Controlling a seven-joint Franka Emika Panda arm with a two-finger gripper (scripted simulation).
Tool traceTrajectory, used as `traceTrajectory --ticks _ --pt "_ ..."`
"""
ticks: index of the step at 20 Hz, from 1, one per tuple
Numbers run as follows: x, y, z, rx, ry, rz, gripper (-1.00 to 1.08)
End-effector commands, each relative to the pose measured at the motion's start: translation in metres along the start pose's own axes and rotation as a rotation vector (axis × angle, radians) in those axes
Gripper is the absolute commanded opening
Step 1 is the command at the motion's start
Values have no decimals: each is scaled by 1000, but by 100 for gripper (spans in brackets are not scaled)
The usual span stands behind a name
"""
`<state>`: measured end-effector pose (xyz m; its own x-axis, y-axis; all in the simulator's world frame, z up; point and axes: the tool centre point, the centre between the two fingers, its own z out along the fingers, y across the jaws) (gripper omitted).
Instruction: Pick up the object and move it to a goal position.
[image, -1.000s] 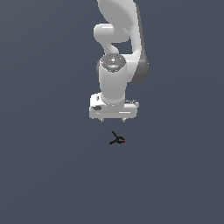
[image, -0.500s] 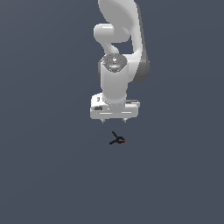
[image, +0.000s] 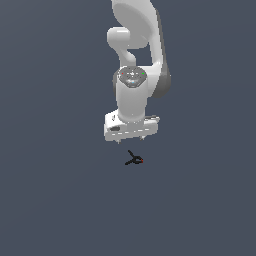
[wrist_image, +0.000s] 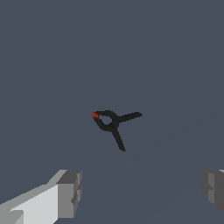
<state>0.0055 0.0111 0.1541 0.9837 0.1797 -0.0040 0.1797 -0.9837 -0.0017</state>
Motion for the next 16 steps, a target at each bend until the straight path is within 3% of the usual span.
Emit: traceTrajectory --ticks 1,16 --pt "1 0 5 -2 -1 -55 100" --pt "12 -5 41 -12 -8 -496 100"
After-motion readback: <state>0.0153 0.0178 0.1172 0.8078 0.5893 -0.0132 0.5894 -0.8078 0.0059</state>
